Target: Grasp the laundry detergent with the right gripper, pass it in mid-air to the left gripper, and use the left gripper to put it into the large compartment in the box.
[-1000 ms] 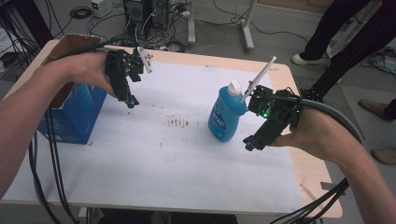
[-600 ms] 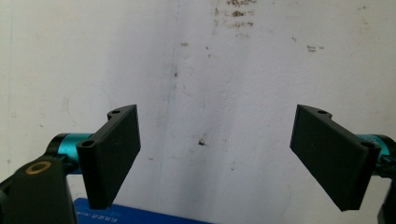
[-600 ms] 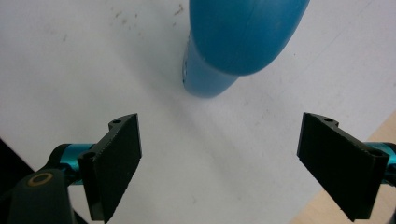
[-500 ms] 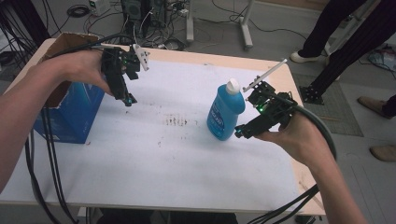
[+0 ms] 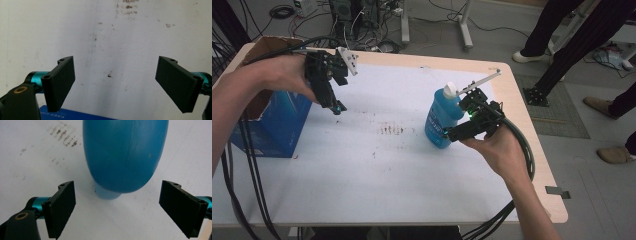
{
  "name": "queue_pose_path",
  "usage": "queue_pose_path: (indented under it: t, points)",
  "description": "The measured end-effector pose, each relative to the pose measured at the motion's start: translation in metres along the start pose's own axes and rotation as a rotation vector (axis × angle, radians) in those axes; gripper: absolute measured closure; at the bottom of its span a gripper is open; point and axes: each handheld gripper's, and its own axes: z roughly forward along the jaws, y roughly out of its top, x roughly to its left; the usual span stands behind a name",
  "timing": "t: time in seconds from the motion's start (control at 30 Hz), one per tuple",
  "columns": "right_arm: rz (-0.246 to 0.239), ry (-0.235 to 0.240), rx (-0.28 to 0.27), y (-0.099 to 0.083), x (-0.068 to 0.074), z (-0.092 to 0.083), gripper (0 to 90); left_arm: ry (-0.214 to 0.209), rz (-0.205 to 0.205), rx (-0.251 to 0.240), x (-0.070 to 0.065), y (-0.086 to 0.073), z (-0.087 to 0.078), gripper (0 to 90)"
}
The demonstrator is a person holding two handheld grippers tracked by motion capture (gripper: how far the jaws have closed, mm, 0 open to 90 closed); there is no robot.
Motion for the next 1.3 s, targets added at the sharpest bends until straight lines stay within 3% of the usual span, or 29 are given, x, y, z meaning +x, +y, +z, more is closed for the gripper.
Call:
queue_pose_path:
  t: [0.07,0.53,1.17,1.3]
  points:
    - [0.042,-0.001,-0.025,-0.001,0.000,0.005,13.2,0.000,0.002,-0.001,0.001,0.000,0.000,16.0]
    - [0.104,-0.030,-0.080,-0.006,0.002,0.027,13.3,0.003,0.004,-0.005,0.000,0.000,-0.001,16.0]
    - [0.142,-0.073,-0.159,-0.013,0.007,0.040,13.3,0.007,0.005,-0.010,0.000,-0.001,-0.003,16.0]
    - [0.141,-0.068,-0.154,-0.013,0.007,0.042,13.4,0.008,0.004,-0.017,0.000,-0.001,-0.003,16.0]
